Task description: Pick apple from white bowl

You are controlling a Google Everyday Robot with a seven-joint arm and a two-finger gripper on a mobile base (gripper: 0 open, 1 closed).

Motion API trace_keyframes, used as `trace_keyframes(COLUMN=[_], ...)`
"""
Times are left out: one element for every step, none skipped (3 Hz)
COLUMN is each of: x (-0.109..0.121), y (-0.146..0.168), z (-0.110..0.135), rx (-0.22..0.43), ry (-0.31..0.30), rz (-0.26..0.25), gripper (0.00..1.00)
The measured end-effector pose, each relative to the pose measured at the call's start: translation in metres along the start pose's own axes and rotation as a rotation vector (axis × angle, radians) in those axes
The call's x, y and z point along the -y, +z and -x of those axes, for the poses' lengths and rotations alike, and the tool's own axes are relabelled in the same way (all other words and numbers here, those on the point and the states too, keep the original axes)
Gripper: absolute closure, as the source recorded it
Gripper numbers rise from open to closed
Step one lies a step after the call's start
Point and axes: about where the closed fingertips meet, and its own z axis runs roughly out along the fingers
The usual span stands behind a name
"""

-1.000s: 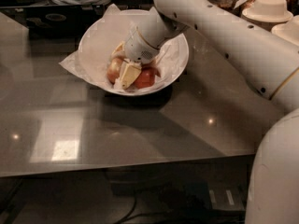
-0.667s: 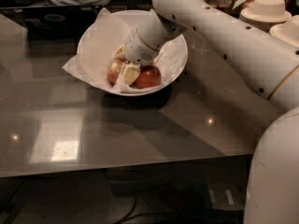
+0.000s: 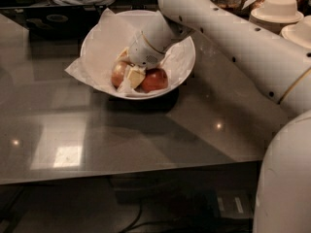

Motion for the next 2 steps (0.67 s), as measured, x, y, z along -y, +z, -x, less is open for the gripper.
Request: trace_keyframes(x=[-0.002,-0.002], y=[-0.002,-0.03], z=[0.006,0.031], rx=[0.041,0.165], ry=[0.007,-0.019], rz=[0.009,-0.034], gripper=[1.0,1.0])
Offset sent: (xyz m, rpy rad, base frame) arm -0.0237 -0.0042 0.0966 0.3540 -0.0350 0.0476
